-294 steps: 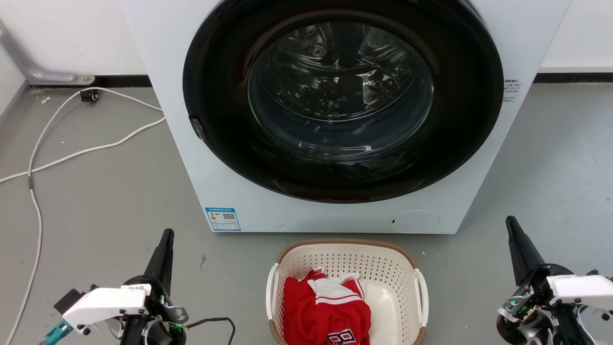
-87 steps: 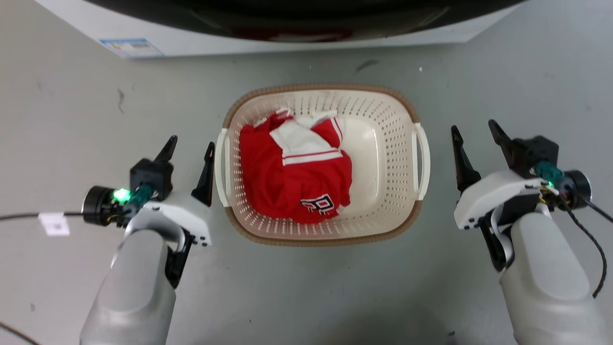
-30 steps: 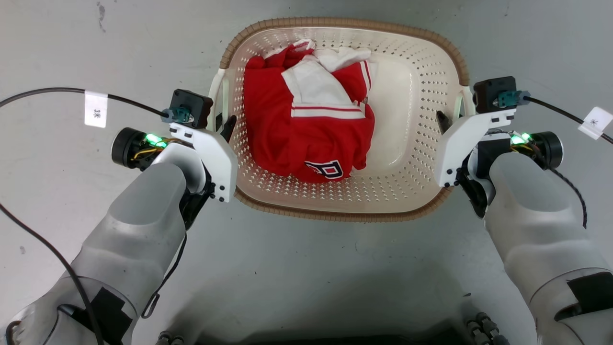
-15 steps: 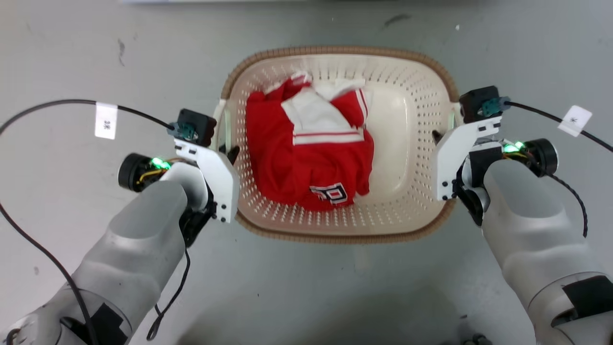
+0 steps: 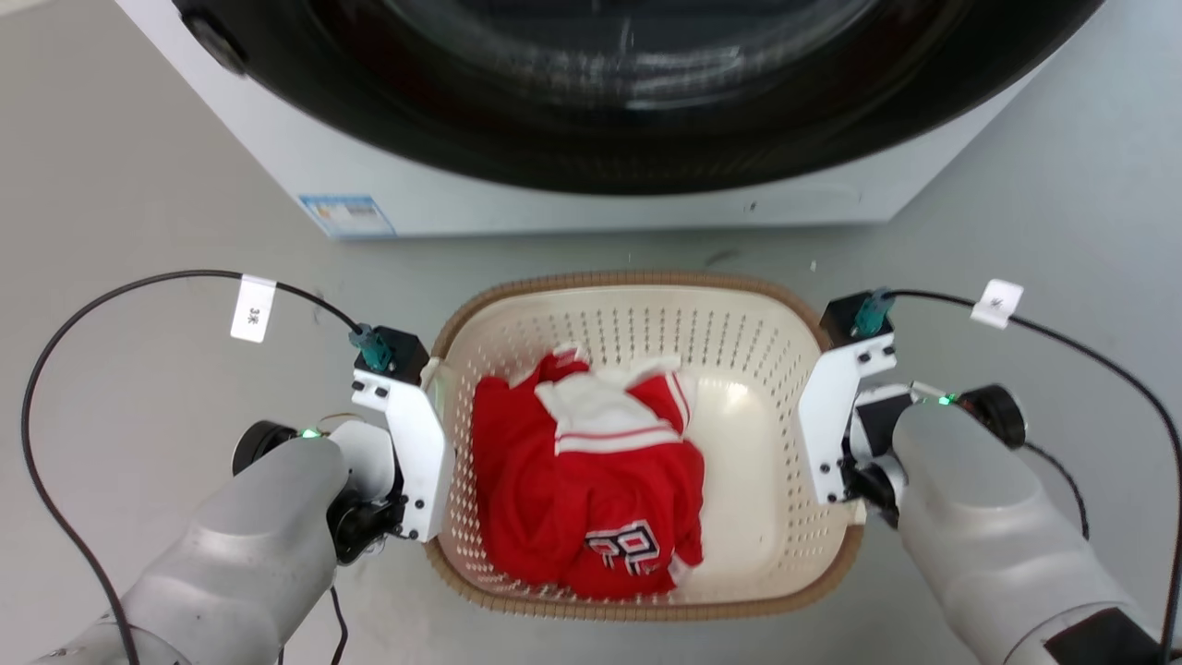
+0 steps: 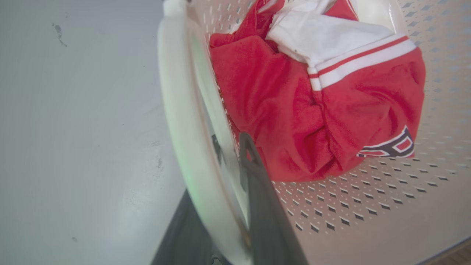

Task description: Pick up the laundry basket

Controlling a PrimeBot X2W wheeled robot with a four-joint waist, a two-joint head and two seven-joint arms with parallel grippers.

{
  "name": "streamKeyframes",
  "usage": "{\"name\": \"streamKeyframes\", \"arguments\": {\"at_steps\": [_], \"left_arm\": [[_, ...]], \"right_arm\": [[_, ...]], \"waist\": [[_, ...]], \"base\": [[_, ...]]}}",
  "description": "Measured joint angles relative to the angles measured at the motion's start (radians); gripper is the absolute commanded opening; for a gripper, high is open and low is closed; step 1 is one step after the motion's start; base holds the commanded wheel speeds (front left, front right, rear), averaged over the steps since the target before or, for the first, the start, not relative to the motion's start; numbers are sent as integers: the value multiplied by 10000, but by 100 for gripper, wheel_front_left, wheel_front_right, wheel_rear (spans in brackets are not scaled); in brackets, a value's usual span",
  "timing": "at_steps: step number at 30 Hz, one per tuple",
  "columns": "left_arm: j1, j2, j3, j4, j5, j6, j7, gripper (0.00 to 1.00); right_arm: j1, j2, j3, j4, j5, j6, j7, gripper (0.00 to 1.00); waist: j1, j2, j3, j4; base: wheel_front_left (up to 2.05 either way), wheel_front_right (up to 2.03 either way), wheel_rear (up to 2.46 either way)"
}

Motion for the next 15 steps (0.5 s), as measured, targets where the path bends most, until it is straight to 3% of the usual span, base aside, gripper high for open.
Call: {"name": "streamKeyframes", "arguments": {"at_steps": [15], "left_arm": [[1078,612,-642,-886,-1168,17,1772,0]], "right_arm": [[1112,-42,1778,-464,1781,-54,2065,0]], "waist": [[-2,0,-3321,-221]], "base": [[0,0,0]]}}
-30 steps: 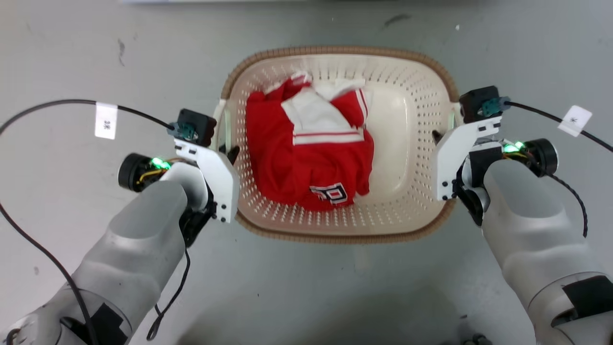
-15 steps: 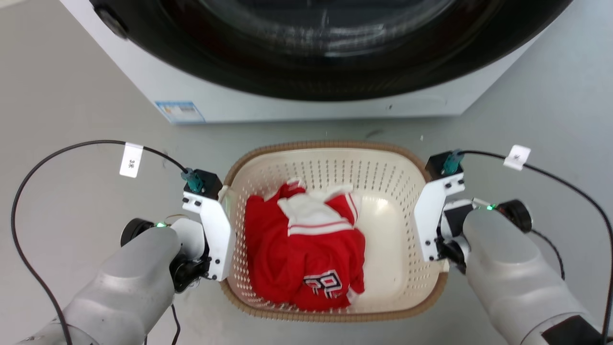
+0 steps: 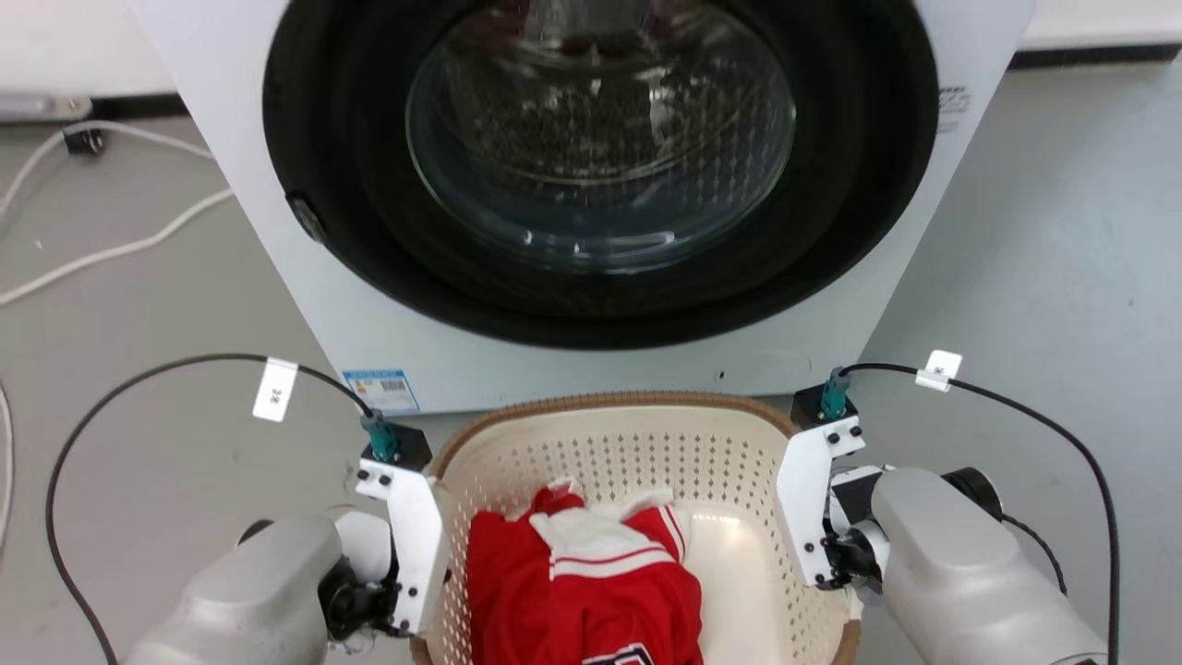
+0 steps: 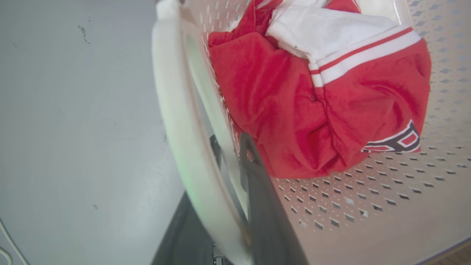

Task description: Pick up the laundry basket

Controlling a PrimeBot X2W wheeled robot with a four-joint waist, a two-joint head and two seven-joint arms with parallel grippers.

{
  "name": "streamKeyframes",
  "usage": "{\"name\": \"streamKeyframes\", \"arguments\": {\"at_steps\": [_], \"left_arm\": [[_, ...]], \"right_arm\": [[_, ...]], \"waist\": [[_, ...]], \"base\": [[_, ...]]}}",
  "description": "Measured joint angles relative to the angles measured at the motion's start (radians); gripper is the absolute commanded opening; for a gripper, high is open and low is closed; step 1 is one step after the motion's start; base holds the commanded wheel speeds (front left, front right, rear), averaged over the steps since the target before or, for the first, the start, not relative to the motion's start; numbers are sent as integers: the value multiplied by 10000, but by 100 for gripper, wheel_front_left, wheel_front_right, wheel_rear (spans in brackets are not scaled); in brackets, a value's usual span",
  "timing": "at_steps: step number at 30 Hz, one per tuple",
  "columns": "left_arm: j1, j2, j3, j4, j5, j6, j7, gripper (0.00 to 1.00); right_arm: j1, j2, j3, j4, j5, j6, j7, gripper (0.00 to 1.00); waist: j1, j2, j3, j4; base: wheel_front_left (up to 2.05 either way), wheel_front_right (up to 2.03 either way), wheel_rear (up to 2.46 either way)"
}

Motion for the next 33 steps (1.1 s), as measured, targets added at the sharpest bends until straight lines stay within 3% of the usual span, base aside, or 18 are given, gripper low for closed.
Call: {"name": "streamKeyframes", "arguments": {"at_steps": [11,33], "left_arm": [[642,-8,-148,-307,-253,42,621,0],[693,67,-221,-435,-412,48,803,0]], "right_arm": [[167,-23,652,213,435,0,523,0],[241,-63,1342,265,1252,0,374,0]], "waist": [[1,0,-1077,62],[4,0,-1150,49]], "base": [[0,0,0],[0,0,0]]}}
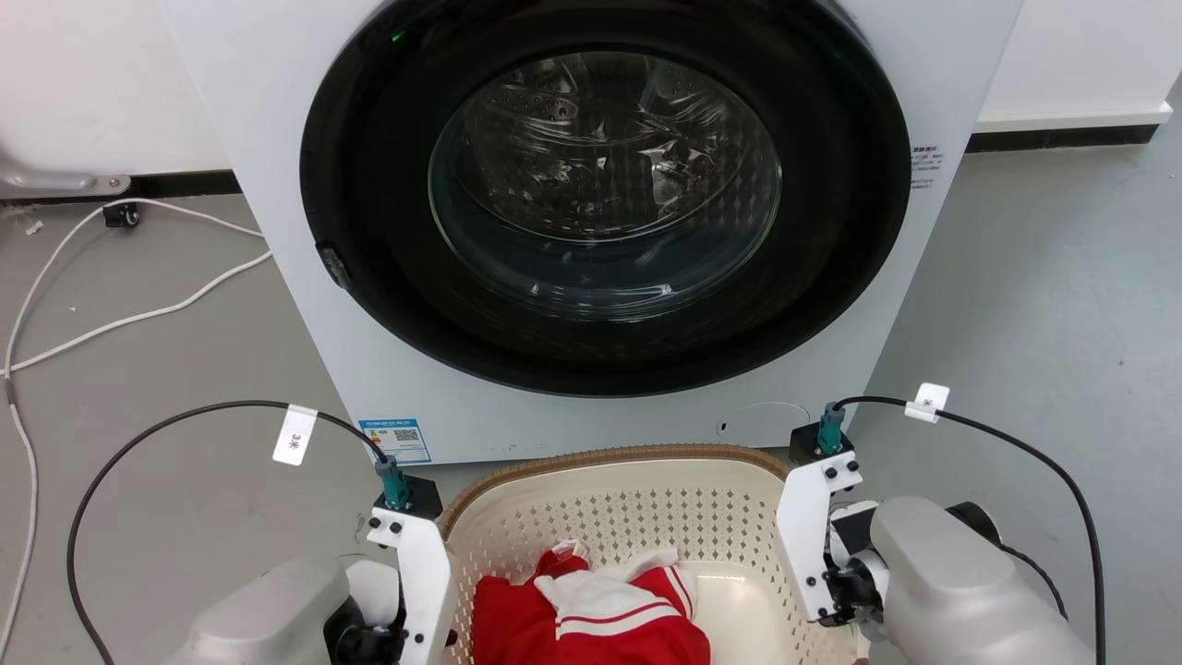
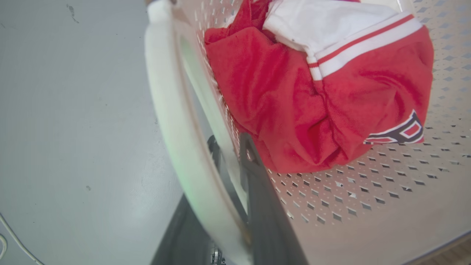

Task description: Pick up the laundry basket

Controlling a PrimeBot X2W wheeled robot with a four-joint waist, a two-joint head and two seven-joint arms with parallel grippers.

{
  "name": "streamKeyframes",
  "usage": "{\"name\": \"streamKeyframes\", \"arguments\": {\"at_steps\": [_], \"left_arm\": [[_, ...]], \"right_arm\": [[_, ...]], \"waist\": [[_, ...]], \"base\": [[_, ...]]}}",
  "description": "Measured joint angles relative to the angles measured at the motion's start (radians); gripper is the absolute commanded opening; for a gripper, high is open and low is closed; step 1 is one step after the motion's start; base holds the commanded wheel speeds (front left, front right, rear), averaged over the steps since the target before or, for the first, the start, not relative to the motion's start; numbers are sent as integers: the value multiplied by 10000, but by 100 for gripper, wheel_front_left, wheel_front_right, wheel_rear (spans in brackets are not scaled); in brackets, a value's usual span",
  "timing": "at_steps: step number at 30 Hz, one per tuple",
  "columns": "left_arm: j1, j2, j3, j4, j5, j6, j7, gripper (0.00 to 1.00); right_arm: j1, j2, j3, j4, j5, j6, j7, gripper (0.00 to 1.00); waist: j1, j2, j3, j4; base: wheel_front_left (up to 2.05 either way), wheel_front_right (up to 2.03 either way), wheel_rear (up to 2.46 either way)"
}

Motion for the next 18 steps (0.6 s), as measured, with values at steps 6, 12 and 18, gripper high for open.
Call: {"name": "streamKeyframes", "arguments": {"at_steps": [6,12,18], "left_arm": [[-15,6,-13,0,-15,-2,-17,0],[-57,13,-29,21,-13,-2,-17,0],[-73,27,-36,15,-27,-2,-48,0]], "right_arm": [[-42,4,50,119,165,0,-105,0],[-49,-2,228,119,420,0,-188,0],[-93,-15,362,109,558,-2,-222,0]], "waist": [[0,0,23,4],[0,0,30,-11],[0,0,68,-32]], "base": [[0,0,0],[0,0,0],[0,0,0]]}}
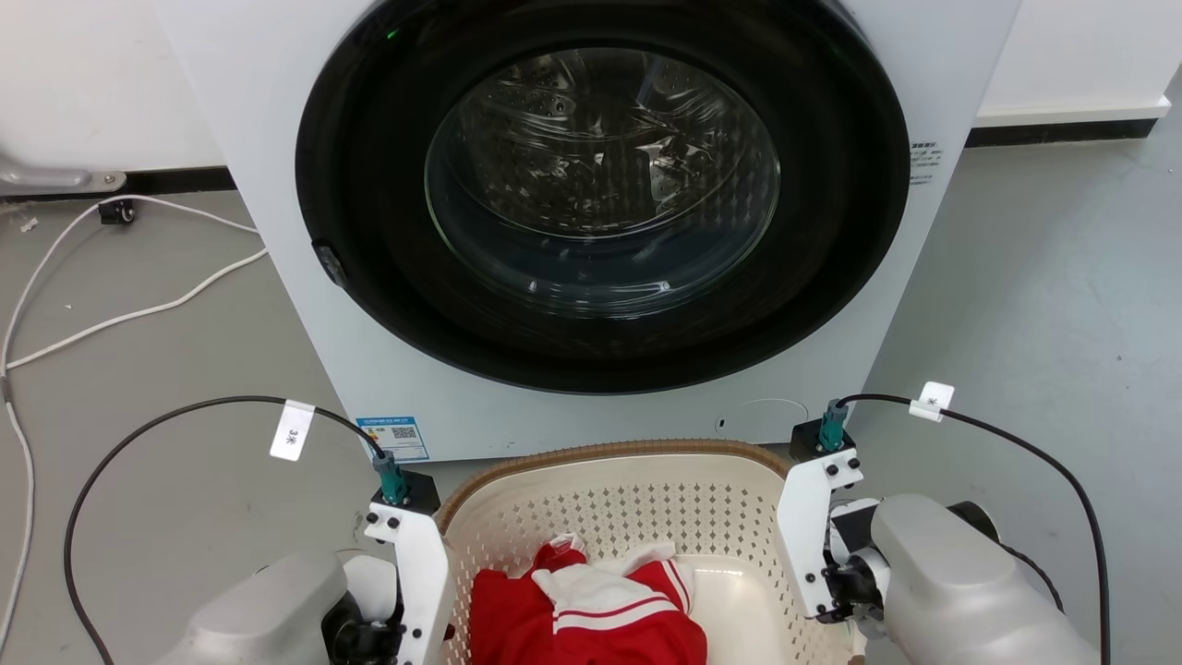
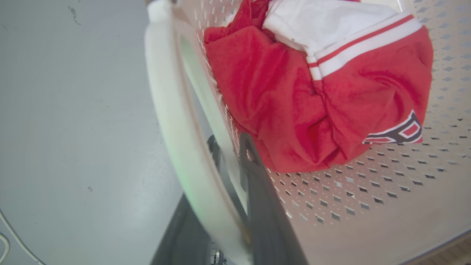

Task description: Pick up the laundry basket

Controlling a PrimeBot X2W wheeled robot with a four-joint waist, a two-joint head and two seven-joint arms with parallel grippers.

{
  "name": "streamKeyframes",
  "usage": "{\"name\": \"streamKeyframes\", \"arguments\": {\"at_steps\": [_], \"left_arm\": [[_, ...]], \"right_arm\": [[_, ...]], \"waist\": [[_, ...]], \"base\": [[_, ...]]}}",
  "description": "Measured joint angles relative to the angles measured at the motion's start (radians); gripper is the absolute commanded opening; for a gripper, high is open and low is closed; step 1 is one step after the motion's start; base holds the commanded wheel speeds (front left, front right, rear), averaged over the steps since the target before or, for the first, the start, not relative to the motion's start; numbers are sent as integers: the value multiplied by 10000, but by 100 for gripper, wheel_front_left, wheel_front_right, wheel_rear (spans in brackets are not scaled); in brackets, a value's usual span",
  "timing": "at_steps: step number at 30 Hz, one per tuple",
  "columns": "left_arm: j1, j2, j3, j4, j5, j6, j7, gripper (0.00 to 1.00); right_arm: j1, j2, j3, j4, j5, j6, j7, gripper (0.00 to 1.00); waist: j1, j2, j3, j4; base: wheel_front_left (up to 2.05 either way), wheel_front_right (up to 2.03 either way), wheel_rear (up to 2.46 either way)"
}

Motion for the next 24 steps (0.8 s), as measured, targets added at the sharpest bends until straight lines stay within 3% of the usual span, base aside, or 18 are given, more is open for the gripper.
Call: {"name": "streamKeyframes", "arguments": {"at_steps": [24], "left_arm": [[-83,13,-31,4,-17,0,46,0]], "right_arm": [[-86,-29,518,59,497,-2,-113,0]], "waist": [[0,0,-2,31]], "base": [[0,0,0]]}}
